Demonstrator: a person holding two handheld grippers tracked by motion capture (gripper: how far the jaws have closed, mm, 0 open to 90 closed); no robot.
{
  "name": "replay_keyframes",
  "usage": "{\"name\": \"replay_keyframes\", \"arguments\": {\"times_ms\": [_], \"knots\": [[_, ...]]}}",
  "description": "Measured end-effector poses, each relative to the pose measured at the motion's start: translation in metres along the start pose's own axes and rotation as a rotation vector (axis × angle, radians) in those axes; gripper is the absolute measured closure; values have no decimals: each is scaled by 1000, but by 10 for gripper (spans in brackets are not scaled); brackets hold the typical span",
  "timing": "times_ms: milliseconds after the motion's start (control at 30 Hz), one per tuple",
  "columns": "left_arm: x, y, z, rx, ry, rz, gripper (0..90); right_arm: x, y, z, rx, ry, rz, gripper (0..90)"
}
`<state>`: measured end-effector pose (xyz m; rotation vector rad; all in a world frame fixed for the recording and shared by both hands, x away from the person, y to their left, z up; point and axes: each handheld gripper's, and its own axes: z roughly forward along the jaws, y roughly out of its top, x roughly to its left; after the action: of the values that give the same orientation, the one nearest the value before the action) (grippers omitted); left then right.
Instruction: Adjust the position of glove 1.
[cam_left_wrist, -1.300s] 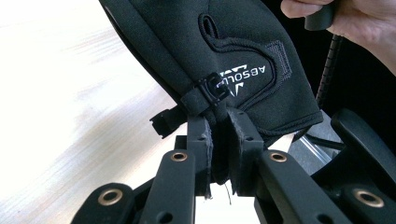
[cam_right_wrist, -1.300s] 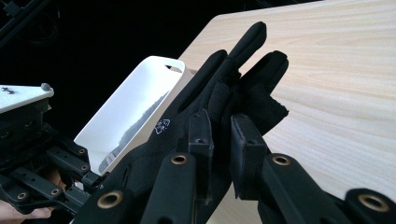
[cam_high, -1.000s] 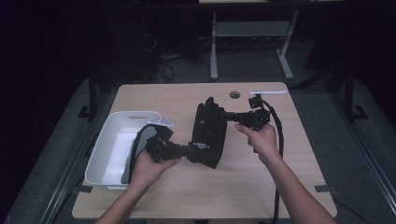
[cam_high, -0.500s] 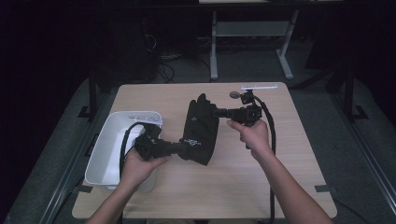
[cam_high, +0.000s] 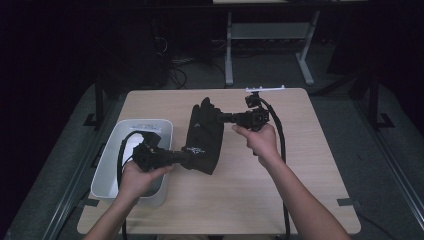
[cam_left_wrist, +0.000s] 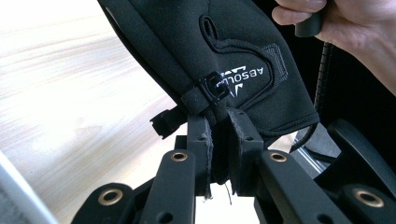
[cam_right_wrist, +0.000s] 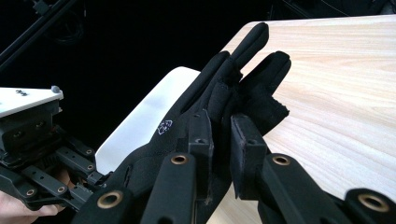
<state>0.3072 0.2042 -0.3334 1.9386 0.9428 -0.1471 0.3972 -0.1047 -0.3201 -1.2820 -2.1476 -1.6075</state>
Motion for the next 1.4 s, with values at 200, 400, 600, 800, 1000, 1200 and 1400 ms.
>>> {"name": "replay_keyframes", "arguments": {"times_ms": [200,400,600,800,1000,1200,1400], "knots": [[5,-3,-6,-5,8,-8,806,3,1,6,4,1,-4,800],[8,-5,-12,-8,12,-12,807,9,5,12,7,7,-11,800],[12,-7,-19,-15,22,-19,808,14,7,19,7,12,-20,800],[17,-11,-27,-27,35,-30,809,21,12,30,16,21,-30,800],[21,-14,-36,-38,37,-45,808,27,16,39,18,30,-39,800],[27,-17,-43,-40,47,-50,809,31,19,50,33,39,-42,800],[31,-23,-54,-53,61,-65,809,37,21,62,39,55,-47,800]]}}
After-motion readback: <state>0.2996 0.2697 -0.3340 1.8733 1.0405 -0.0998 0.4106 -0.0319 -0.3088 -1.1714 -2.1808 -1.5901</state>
